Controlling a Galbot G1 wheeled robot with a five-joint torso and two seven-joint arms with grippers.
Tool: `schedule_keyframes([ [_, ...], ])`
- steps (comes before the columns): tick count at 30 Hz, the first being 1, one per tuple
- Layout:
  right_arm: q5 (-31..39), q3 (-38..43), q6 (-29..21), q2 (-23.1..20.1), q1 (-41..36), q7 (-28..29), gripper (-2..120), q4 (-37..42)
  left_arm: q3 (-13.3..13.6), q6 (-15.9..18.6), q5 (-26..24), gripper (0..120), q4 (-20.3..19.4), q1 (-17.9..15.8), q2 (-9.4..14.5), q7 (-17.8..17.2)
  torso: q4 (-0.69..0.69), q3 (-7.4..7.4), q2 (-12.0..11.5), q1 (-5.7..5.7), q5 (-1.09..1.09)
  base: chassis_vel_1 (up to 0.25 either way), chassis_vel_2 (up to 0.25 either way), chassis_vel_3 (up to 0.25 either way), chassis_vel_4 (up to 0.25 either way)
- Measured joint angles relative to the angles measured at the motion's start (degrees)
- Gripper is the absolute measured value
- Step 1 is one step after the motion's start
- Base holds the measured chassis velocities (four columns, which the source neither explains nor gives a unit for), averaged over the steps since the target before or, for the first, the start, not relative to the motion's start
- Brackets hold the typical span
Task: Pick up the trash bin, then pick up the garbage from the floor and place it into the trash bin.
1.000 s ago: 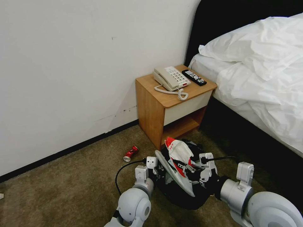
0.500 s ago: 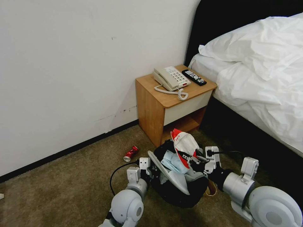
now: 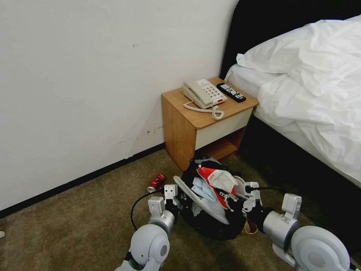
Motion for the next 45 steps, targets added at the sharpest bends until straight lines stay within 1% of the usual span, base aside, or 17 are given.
schedule_keyframes([
  [15, -1.2, -3.3, -1.2, 0.1, 0.0, 1.2, 2, -0.7, -0.5, 0.0, 0.0, 0, -0.5, -0.2, 0.0, 1.0, 0.0, 0.0, 0.0, 0.0, 0.0, 0.0, 0.0, 0.0, 0.0],
  [30, -1.2, -3.8, -1.5, -0.2, 0.7, 2.0, 2, -1.5, -0.6, 0.0, 0.1, 0, -0.5, -0.3, -0.4, 1.2, 0.0, 0.0, 0.0, 0.0, 0.0, 0.0, 0.0, 0.0, 0.0],
  [34, -1.3, -3.8, -1.3, -0.3, 1.0, 1.9, 5, -1.4, -0.7, 0.0, 0.3, 0, -0.3, -0.3, -0.5, 1.4, 0.0, 0.0, 0.0, 0.0, 0.0, 0.0, 0.0, 0.0, 0.0],
  [35, -1.4, -3.6, -1.3, -0.4, 1.2, 1.9, 13, -1.4, -0.7, 0.0, 0.4, 0, -0.2, -0.3, -0.6, 1.4, 0.0, 0.0, 0.0, 0.0, 0.0, 0.0, 0.0, 0.0, 0.0],
  [36, -1.4, -3.6, -1.3, -0.4, 1.2, 1.9, 13, -1.4, -0.7, 0.0, 0.4, 0, -0.2, -0.3, -0.6, 1.4, 0.0, 0.0, 0.0, 0.0, 0.0, 0.0, 0.0, 0.0, 0.0],
  [37, -1.4, -3.3, -1.2, -0.4, 1.3, 1.7, 18, -1.3, -0.7, 0.0, 0.5, 0, 0.0, -0.3, -0.7, 1.4, 0.0, 0.0, 0.0, 0.0, 0.0, 0.0, 0.0, 0.0, 0.0],
  [38, -1.4, -3.3, -1.2, -0.4, 1.3, 1.7, 18, -1.3, -0.7, 0.0, 0.5, 0, 0.0, -0.3, -0.7, 1.4, 0.0, 0.0, 0.0, 0.0, 0.0, 0.0, 0.0, 0.0, 0.0],
  [39, -1.4, -2.8, -1.1, -0.6, 1.3, 1.6, 25, -1.0, -0.8, 0.0, 0.6, 0, 0.1, -0.5, -0.8, 1.4, 0.0, 0.0, 0.0, 0.0, 0.0, 0.0, 0.0, 0.0, 0.0],
  [40, -1.4, -2.8, -1.1, -0.6, 1.3, 1.6, 25, -1.0, -0.8, 0.0, 0.6, 0, 0.1, -0.5, -0.8, 1.4, 0.0, 0.0, 0.0, 0.0, 0.0, 0.0, 0.0, 0.0, 0.0],
  [42, -1.2, -1.7, -1.2, -1.3, 1.3, 1.4, 38, -0.4, -1.1, 0.0, 0.9, 0, 0.4, -0.8, -0.8, 1.4, 0.0, 0.0, 0.0, 0.0, 0.0, 0.0, 0.0, 0.0, 0.0],
  [43, -1.2, -1.7, -1.2, -1.3, 1.3, 1.4, 38, -0.4, -1.1, 0.0, 0.9, 0, 0.4, -0.8, -0.8, 1.4, 0.0, 0.0, 0.0, 0.0, 0.0, 0.0, 0.0, 0.0, 0.0],
  [45, -0.8, -0.7, -1.2, -1.6, 1.3, 1.3, 48, 0.1, -1.2, -0.1, 1.1, 0, 0.6, -0.8, -0.7, 1.4, 0.0, 0.0, 0.0, 0.0, 0.0, 0.0, 0.0, 0.0, 0.0],
])
